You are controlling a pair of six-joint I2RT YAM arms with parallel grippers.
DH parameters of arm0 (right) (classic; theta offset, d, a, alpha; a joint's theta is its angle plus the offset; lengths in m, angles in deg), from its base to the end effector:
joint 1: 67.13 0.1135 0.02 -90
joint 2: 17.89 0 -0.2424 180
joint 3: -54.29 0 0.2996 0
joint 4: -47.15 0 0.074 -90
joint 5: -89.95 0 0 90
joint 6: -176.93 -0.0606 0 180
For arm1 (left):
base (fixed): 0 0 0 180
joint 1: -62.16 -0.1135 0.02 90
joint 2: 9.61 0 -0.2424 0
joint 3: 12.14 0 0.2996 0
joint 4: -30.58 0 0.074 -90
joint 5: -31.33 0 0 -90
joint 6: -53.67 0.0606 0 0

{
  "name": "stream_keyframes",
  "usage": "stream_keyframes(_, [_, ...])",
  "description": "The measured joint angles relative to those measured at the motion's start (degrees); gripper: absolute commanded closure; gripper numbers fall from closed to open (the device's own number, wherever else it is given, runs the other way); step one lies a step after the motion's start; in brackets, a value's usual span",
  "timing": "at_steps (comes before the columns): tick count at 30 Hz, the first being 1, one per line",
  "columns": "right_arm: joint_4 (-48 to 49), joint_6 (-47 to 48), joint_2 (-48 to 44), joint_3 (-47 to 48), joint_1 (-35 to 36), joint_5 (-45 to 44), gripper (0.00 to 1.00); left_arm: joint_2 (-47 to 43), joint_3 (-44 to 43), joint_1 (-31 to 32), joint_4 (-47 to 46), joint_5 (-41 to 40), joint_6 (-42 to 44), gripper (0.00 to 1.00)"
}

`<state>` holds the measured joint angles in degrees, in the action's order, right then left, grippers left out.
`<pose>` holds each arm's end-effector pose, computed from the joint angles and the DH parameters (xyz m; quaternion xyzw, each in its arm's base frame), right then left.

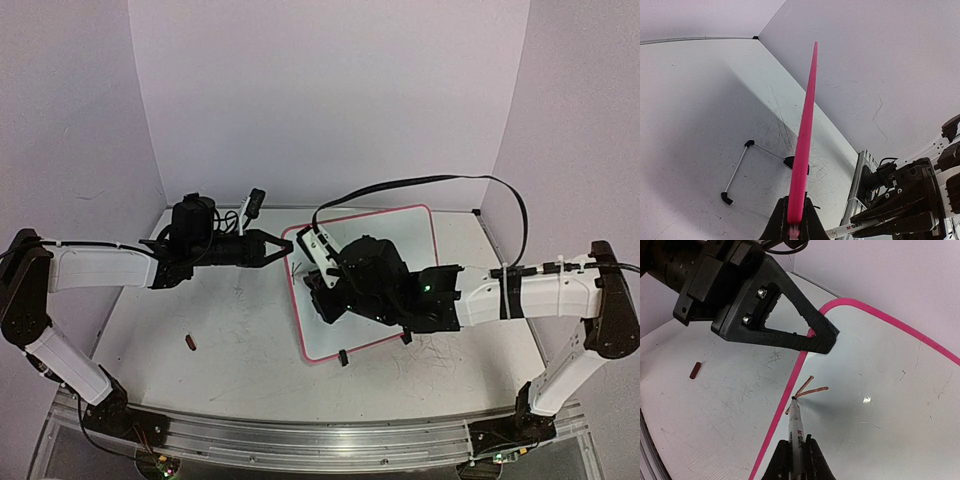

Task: Write a sentence on the whiteboard
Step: Write on the whiteboard with the whiteboard.

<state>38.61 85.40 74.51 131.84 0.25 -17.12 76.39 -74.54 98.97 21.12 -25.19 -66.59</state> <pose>0.1860 0.4001 0.2265 -0.3808 0.7380 0.2049 0.5179 0.2989 -0.2655 0.2049 0.2199 0.7440 -0.5146 0.3652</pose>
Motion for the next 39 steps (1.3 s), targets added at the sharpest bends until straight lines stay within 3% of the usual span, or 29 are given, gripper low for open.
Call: stream_keyframes(39, [-0.96, -1.91, -2.43, -4.11, 0.54, -4.34, 1.00, 0.00, 0.00, 0.00, 0.06, -0.05, 0.00, 1.00])
